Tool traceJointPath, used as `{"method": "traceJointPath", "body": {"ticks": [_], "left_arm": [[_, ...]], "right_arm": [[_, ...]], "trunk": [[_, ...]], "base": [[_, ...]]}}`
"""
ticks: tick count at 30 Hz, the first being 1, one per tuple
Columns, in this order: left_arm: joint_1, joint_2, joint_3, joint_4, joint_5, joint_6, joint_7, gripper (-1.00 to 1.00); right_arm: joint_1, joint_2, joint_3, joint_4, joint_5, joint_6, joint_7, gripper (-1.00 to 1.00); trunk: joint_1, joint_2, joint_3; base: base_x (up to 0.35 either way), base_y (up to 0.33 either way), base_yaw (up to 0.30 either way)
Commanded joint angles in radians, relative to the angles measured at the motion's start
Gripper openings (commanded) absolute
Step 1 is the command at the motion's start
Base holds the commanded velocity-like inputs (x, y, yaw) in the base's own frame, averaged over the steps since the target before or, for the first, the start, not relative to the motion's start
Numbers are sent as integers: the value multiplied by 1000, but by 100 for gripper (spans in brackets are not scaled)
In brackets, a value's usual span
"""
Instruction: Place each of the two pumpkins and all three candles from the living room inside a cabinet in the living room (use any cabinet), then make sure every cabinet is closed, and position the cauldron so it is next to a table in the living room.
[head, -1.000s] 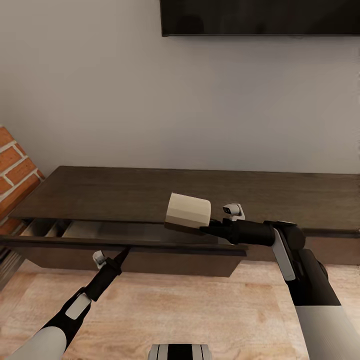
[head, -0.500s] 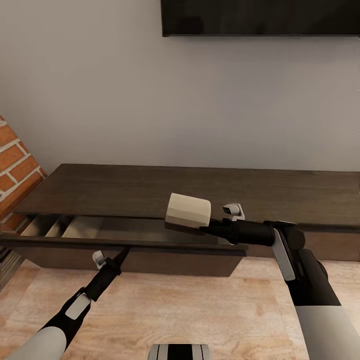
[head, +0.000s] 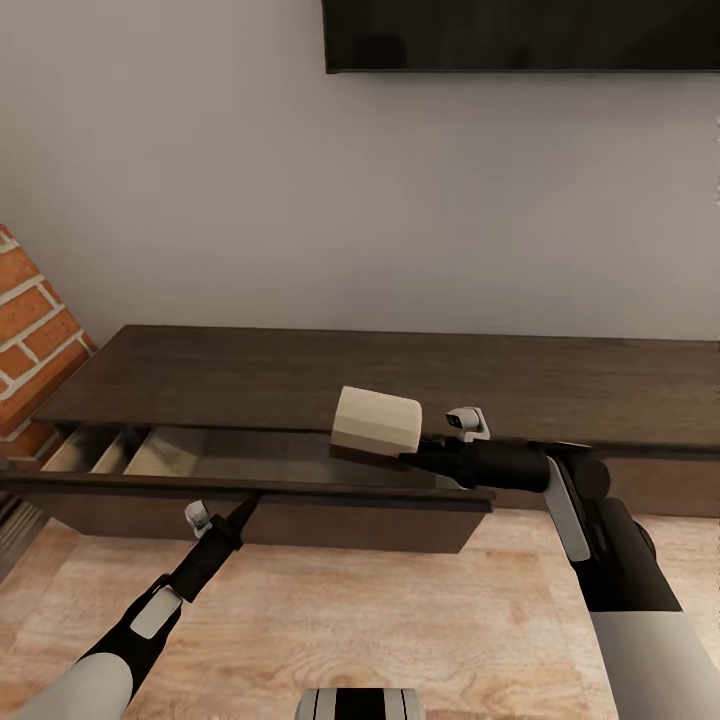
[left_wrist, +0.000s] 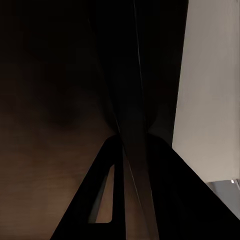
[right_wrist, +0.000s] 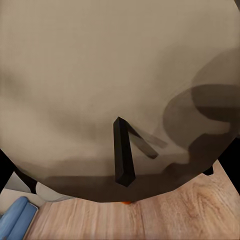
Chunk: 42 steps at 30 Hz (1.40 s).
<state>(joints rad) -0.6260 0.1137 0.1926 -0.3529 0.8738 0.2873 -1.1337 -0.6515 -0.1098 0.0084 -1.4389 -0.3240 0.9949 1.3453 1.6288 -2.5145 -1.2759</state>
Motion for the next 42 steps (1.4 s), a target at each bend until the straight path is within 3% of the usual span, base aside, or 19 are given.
{"method": "traceJointPath", "body": {"ticks": [1, 42], "left_arm": [[0, 0, -14, 28, -6, 6, -1, -100], [0, 0, -13, 28, -6, 6, 2, -100]], "right_arm": [[0, -1, 1, 0, -4, 7, 0, -100], [0, -1, 2, 0, -6, 5, 0, -100]], "trunk": [[0, 0, -1], [0, 0, -1]], "base": [[-130, 0, 0], [-37, 0, 0]]}}
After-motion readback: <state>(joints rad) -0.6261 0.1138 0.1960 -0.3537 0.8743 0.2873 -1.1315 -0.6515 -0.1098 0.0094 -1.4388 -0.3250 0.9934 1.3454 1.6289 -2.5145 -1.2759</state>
